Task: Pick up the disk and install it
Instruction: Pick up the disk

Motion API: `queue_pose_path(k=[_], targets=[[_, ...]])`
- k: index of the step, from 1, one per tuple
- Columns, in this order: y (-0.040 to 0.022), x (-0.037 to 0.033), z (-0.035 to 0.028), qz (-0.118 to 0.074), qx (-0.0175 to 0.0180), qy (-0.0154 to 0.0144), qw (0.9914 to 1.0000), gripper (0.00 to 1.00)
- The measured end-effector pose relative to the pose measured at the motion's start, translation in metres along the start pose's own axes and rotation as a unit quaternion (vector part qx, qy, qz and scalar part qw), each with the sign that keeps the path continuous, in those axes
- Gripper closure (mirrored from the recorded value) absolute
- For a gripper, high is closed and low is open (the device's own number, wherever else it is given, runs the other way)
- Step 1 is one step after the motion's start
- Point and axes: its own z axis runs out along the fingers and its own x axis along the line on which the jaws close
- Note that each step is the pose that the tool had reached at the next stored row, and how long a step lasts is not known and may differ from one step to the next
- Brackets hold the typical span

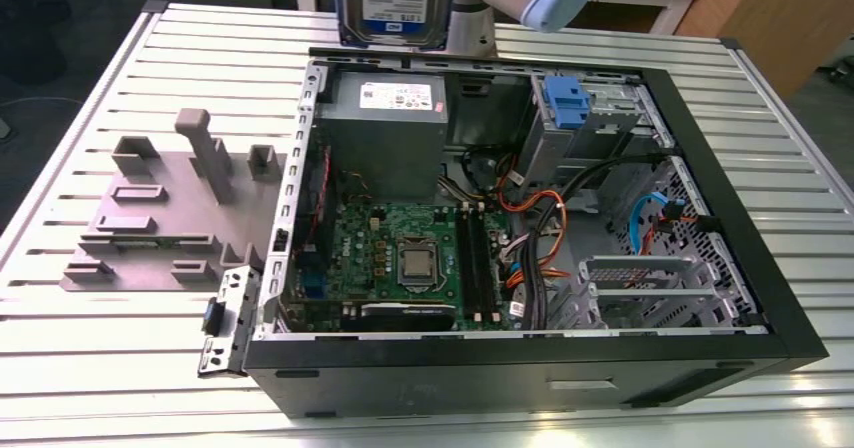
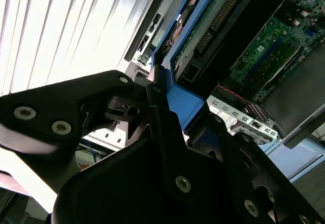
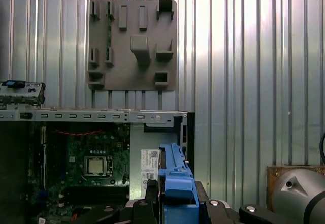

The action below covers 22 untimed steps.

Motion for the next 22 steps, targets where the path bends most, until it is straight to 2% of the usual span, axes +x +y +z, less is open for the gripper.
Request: queue_pose_path(k=[22], targets=[[-0.0089,-0.0001,0.0000,0.000,0.0000,0.0000,1.00000,0.64]])
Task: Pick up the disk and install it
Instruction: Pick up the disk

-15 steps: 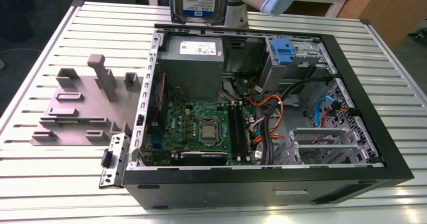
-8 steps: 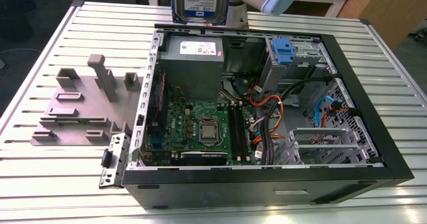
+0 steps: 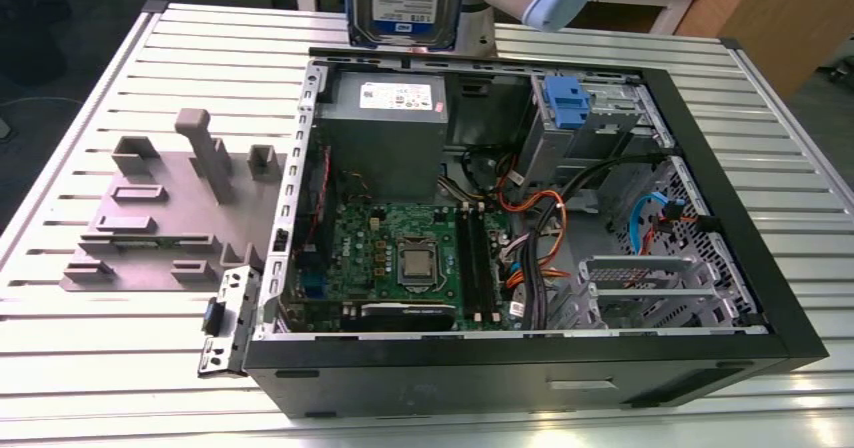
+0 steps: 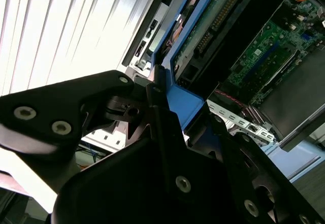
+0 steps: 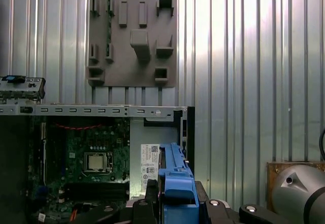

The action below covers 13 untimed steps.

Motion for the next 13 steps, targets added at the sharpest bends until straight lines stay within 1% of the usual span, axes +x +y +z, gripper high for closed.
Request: queue_pose_path(k=[13], targets=[[-0.0052,0.0000,0.0000,0.000,0.0000,0.0000,1.00000,0.64]])
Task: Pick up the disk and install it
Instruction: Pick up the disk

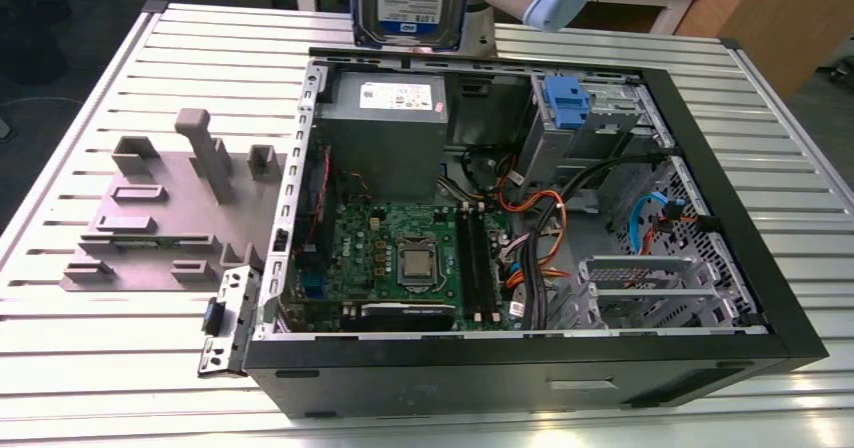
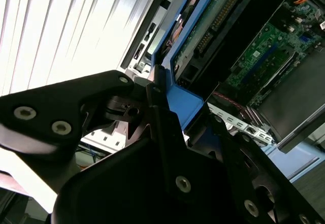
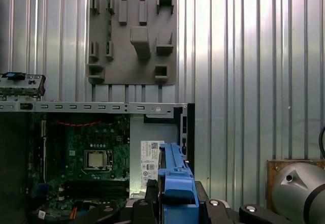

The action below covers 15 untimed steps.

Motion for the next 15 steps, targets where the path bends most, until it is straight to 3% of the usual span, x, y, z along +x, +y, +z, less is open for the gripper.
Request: queue_pose_path(k=[9,12,15], targets=[[-0.0033,0.0000,0.0000,0.000,0.0000,0.0000,1.00000,0.64],[-0.0033,0.0047,0.0000,0.000,0.0001,-0.0001,1.00000,0.64],[-0.0033,0.0048,-0.0001,0.000,0.0000,0.0000,1.00000,0.64]])
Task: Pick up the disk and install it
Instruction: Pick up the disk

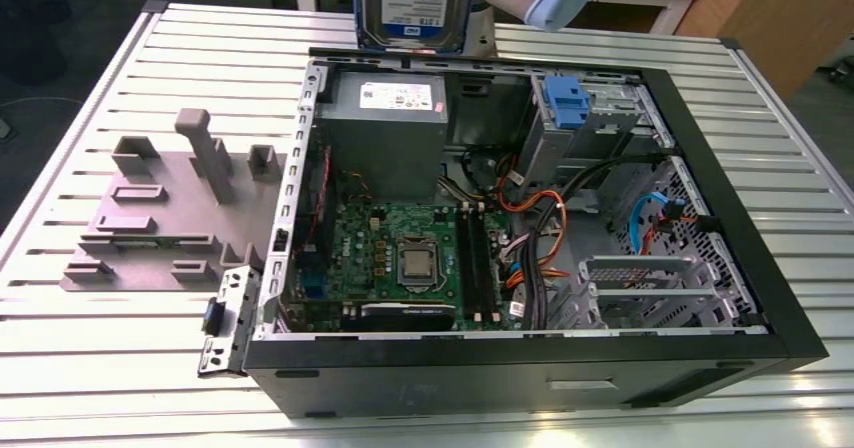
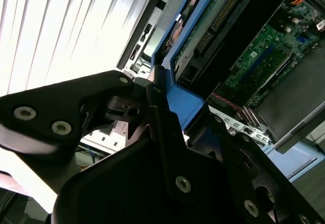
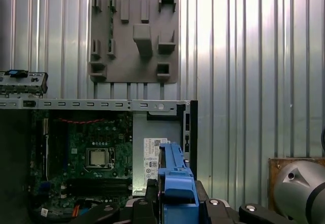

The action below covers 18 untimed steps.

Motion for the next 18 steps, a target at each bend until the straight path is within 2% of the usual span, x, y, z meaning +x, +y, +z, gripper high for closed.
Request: queue_pose_path(k=[8,10,18], targets=[[0.0000,0.0004,0.0000,0.000,0.0000,0.0000,1.00000,0.64],[-0.0001,0.0111,-0.0003,0.000,0.0000,0.0000,1.00000,0.64],[-0.0001,0.0119,-0.0003,0.000,0.0000,0.0000,1.00000,0.64]])
